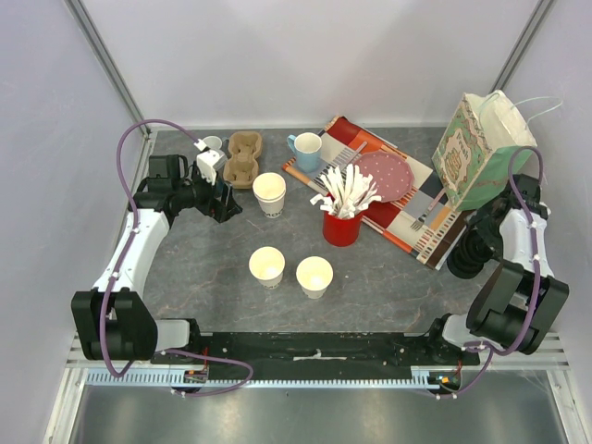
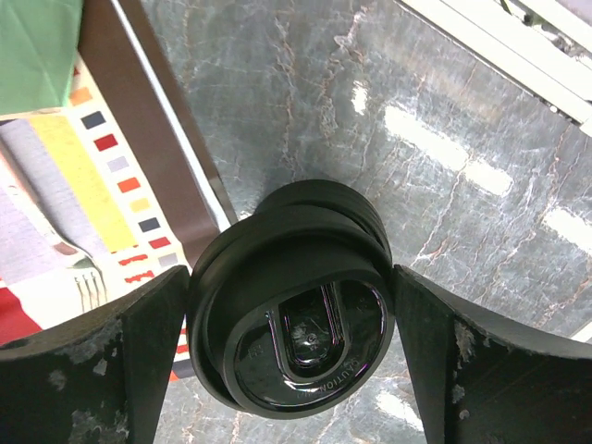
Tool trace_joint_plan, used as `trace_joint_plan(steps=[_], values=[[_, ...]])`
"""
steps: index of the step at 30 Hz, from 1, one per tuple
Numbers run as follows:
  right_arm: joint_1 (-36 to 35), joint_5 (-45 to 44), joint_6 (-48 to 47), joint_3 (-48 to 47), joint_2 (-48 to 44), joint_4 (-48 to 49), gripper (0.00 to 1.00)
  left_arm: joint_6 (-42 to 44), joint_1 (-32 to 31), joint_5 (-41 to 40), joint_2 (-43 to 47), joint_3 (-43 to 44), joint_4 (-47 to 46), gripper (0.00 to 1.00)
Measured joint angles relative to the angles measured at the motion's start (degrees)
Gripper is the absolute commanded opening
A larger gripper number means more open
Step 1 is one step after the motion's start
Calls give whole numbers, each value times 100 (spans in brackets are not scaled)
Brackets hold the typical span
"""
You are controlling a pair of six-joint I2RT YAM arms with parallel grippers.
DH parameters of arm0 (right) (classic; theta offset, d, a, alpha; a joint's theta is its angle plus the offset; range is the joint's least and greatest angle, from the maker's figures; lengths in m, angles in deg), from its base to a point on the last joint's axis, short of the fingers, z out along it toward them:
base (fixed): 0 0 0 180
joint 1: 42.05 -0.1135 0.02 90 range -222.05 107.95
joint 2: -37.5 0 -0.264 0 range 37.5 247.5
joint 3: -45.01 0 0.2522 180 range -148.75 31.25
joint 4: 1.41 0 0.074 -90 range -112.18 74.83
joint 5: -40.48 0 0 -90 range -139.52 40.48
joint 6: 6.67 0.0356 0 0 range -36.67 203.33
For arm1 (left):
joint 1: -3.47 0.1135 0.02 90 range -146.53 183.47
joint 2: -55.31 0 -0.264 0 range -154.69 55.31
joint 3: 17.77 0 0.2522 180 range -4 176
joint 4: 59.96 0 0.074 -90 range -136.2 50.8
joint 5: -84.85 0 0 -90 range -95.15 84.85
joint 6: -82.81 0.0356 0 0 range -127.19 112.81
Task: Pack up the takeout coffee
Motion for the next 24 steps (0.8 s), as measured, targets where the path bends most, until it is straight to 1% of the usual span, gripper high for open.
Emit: trace_joint_plan(steps=[6, 11, 15, 18, 24], values=[[-66, 7, -98, -63, -24, -57, 91, 0, 0, 0, -2, 9, 2, 91], [-83, 2, -120, -63, -24, -105, 85, 2, 0, 9, 0, 22, 2, 91], [-170, -22, -153, -66, -24, -166, 84, 2, 0, 59, 0, 28, 4, 91], [-413, -94, -190, -146, -24, -313, 83, 2, 0, 101, 0, 37, 7, 91], [-1309, -177, -247, -472, -59, -645, 81, 4, 0, 105, -2, 55, 15, 91]])
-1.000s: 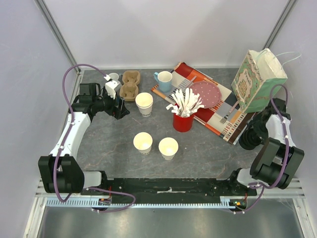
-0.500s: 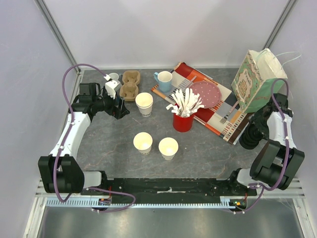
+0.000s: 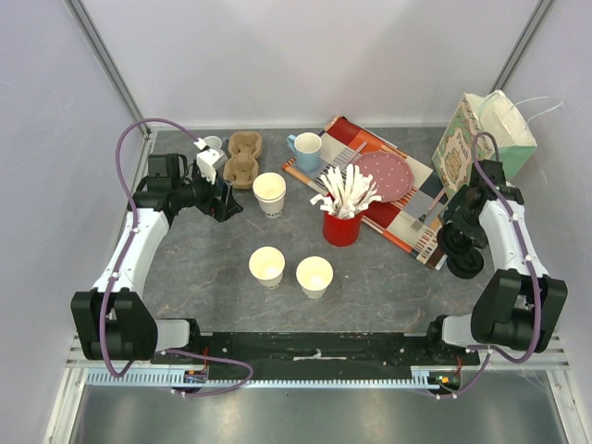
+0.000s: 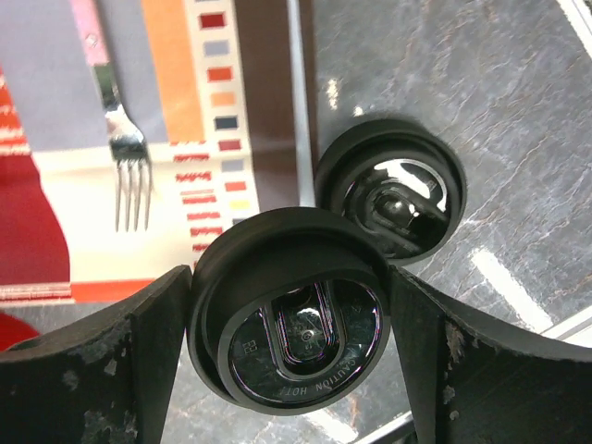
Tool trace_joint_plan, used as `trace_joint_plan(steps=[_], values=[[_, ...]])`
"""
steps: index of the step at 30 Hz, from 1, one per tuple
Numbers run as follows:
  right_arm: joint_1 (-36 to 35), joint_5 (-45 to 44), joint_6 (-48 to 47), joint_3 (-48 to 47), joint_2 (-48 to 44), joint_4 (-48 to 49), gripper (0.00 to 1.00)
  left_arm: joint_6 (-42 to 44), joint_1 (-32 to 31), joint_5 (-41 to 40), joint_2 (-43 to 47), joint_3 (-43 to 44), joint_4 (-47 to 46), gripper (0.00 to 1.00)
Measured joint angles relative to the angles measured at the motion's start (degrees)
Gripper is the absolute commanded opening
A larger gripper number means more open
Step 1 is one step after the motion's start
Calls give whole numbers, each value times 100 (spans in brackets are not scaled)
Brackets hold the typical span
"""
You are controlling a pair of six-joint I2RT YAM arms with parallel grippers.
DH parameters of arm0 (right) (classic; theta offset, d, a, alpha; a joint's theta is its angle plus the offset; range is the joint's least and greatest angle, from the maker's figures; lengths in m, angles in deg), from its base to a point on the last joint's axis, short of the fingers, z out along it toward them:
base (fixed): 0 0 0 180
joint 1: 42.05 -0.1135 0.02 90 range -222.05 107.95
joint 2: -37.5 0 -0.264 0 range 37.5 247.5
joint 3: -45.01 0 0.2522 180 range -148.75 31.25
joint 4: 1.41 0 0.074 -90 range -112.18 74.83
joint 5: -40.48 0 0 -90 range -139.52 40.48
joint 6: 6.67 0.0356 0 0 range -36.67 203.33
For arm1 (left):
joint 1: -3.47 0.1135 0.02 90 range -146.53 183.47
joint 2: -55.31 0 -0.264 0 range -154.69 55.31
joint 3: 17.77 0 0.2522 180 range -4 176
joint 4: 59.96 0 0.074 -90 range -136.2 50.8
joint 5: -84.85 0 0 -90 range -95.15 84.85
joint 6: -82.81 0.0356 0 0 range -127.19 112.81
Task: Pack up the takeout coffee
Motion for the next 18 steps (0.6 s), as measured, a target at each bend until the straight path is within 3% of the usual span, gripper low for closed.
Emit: trace_joint_plan(steps=[6, 13, 18], values=[[-925, -76, 188, -50, -358, -428, 80, 2, 0, -4, 0, 11, 9, 91], [-2966, -151, 1067, 380, -833, -632, 79, 68, 0, -13, 0, 11, 22, 91], [-4400, -291, 1742, 605, -581, -804, 79, 105, 0, -87, 0, 22, 22, 91]])
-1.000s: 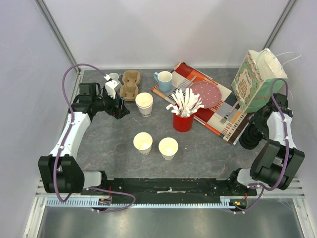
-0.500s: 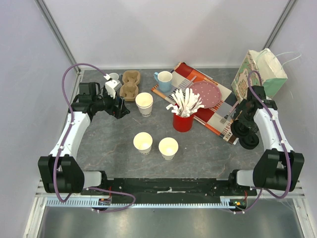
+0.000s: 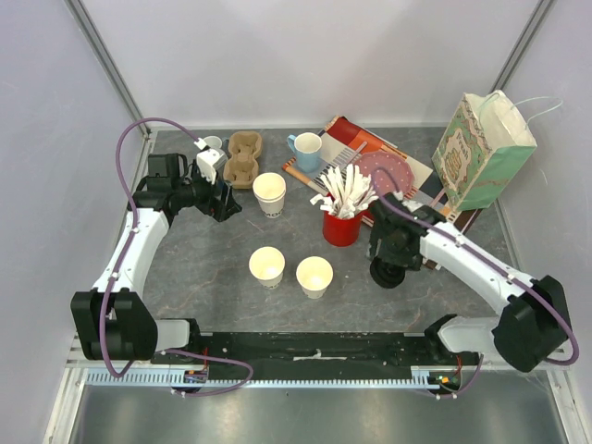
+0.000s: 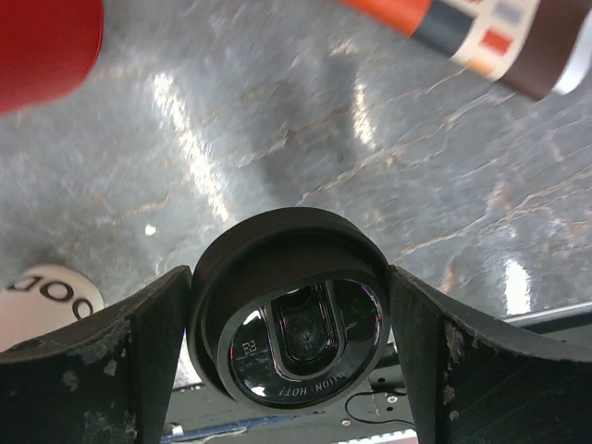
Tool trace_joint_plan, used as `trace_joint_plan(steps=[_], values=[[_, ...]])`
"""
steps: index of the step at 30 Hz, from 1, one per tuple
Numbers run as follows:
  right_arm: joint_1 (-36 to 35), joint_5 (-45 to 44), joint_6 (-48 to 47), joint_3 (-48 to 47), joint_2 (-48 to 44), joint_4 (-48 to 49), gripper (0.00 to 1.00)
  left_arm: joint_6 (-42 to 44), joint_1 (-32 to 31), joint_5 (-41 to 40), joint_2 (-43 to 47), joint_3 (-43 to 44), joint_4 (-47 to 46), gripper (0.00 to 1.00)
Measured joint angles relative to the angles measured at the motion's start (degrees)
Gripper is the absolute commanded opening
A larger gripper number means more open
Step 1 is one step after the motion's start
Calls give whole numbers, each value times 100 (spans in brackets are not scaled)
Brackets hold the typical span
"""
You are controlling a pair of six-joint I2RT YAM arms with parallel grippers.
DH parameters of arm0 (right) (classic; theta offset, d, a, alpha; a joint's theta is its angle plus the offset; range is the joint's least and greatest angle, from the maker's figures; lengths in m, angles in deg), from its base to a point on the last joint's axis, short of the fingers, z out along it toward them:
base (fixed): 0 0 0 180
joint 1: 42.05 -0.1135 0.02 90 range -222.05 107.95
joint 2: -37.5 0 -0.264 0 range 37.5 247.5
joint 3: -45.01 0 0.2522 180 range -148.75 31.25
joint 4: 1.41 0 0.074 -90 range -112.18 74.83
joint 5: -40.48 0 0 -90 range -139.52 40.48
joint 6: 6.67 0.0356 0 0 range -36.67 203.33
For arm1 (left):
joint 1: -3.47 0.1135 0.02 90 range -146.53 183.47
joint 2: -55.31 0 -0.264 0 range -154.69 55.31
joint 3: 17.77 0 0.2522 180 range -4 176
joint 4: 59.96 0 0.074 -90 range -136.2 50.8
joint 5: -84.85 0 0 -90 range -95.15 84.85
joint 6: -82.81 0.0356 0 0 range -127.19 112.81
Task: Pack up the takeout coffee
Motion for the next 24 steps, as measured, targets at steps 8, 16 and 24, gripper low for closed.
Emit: trace_joint_plan(steps=[8, 16, 24], values=[[-1770, -468, 925, 411, 291, 330, 83, 35, 0, -190, 4, -2, 2, 92], [-2444, -957, 1012, 444, 1217, 868, 98, 63, 0, -238, 48, 0, 7, 92], [-2452, -1043, 872, 479, 1226, 1088, 98, 72, 0, -243, 70, 0, 42, 92]])
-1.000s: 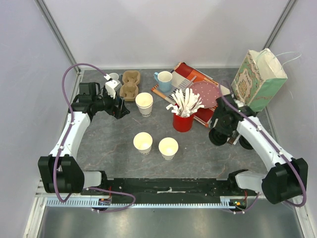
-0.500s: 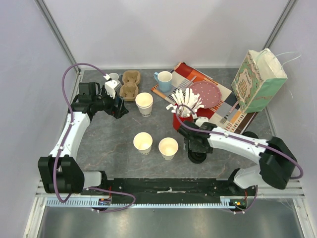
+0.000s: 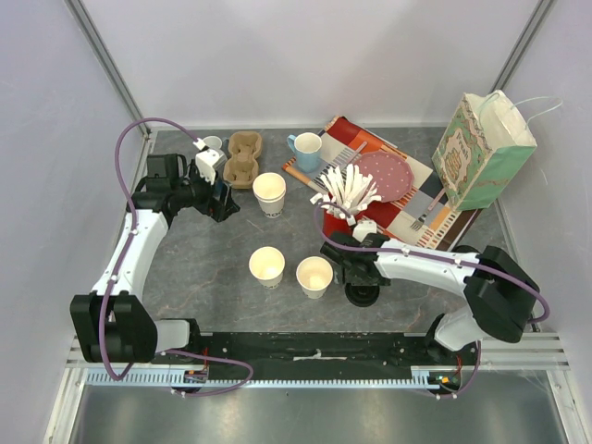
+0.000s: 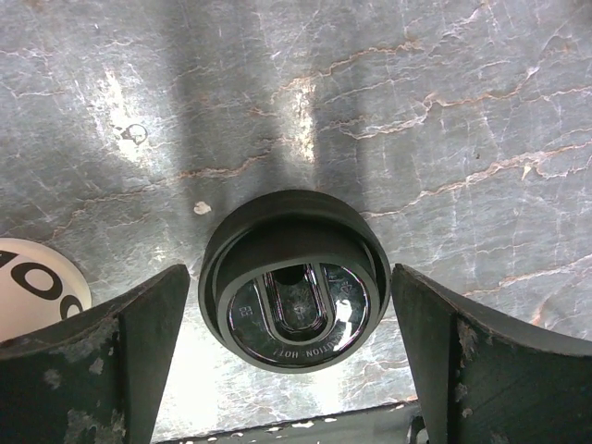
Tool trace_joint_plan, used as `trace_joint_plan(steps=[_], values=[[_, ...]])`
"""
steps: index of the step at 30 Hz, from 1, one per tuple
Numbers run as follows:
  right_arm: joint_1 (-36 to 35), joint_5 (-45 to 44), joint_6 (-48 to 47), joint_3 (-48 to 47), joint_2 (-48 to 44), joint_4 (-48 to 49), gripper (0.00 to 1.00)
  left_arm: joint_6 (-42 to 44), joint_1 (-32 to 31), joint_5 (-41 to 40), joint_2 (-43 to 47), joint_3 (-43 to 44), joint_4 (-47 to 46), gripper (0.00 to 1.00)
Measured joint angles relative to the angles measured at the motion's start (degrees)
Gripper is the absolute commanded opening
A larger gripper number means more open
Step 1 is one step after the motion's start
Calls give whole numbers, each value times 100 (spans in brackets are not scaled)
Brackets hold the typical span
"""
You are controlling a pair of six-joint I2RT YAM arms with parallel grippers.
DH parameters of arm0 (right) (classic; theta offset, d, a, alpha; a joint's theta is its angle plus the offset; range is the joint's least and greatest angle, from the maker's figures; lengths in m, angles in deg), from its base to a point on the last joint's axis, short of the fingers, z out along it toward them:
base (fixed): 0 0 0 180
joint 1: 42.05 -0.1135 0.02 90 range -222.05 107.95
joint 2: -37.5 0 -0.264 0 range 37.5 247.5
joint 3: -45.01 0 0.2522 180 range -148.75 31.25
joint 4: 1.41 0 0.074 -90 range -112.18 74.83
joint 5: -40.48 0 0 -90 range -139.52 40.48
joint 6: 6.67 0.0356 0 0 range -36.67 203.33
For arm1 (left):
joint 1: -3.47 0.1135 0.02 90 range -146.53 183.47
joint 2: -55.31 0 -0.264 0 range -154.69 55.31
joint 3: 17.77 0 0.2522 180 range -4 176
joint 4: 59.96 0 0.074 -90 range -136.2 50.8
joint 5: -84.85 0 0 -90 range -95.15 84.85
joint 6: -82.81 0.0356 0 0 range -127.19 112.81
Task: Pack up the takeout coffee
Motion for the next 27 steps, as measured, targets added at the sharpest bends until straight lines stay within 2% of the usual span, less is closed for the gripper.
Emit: trace_joint_plan(steps=[7, 13, 16, 17, 22, 27], values=[[0, 15, -236, 0, -203, -20, 97, 44, 0, 0, 7, 0, 28, 92], [116, 44, -1209, -68, -1261, -120, 95, 103, 0, 2, 7, 0, 44, 92], [280, 120, -2184, -162, -1947, -2, 93, 149, 0, 2, 7, 0, 44, 92], [306, 232, -2581, -157, -2194, 105, 89, 164, 0, 2, 7, 0, 44, 92], [313, 1327, -5034, 149, -3453, 929, 87, 205, 0, 9, 7, 0, 44, 92], [310, 2157, -7173, 341, -3742, 1143, 88, 258, 0, 17, 17, 0, 44, 92]])
